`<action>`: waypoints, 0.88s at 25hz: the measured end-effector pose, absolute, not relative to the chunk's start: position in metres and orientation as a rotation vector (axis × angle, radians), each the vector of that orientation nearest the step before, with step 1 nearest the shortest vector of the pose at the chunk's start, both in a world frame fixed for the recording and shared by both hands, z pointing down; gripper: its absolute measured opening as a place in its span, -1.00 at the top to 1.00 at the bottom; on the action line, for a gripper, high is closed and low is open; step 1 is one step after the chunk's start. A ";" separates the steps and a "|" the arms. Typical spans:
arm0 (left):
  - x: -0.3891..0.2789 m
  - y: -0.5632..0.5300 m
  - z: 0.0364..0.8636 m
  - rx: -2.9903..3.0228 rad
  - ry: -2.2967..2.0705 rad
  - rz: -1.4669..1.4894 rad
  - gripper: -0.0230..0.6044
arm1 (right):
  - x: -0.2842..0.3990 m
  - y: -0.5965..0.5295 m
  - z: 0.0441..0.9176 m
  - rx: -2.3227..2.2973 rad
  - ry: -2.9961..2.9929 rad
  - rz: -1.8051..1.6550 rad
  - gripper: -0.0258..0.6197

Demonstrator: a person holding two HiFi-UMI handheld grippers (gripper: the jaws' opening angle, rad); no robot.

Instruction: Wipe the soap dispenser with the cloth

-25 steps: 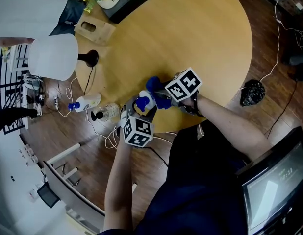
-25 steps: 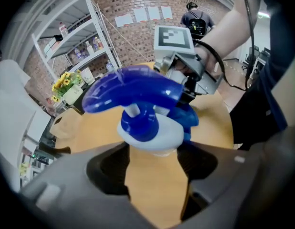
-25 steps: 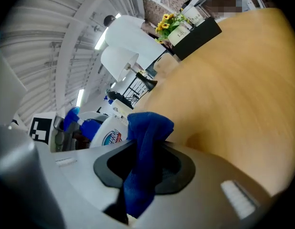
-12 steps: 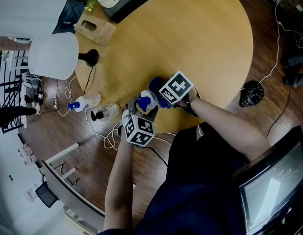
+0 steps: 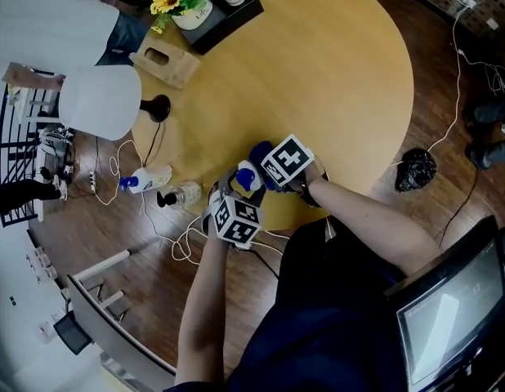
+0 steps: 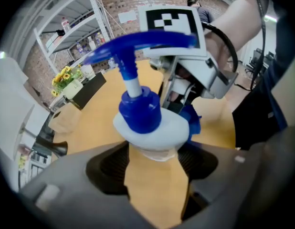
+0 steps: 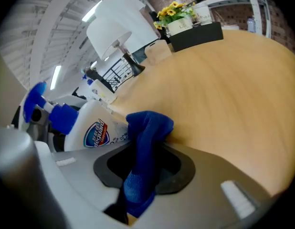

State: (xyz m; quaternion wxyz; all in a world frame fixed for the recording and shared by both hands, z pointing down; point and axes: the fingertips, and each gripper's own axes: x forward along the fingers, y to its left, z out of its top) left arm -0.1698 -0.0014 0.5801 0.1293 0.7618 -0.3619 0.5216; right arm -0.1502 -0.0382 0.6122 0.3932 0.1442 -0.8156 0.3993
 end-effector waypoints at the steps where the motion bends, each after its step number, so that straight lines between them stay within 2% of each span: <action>1: -0.173 0.000 0.581 2.195 -1.067 1.493 -0.09 | -0.147 -0.039 0.609 0.383 -2.085 1.052 0.60; 7: -0.194 0.016 0.574 2.103 -1.182 1.346 -0.06 | -0.144 -0.035 0.584 0.403 -2.170 1.200 0.60; 13: -0.195 0.021 0.502 2.134 -1.291 0.963 -0.06 | -0.142 -0.036 0.533 0.376 -2.363 1.290 0.60; 19: -0.206 0.011 0.510 2.443 -0.970 1.507 0.00 | -0.140 -0.027 0.493 0.391 -2.485 1.409 0.60; 22: -0.199 0.008 0.518 2.517 -0.757 1.663 0.05 | -0.149 -0.016 0.487 0.412 -2.494 1.414 0.60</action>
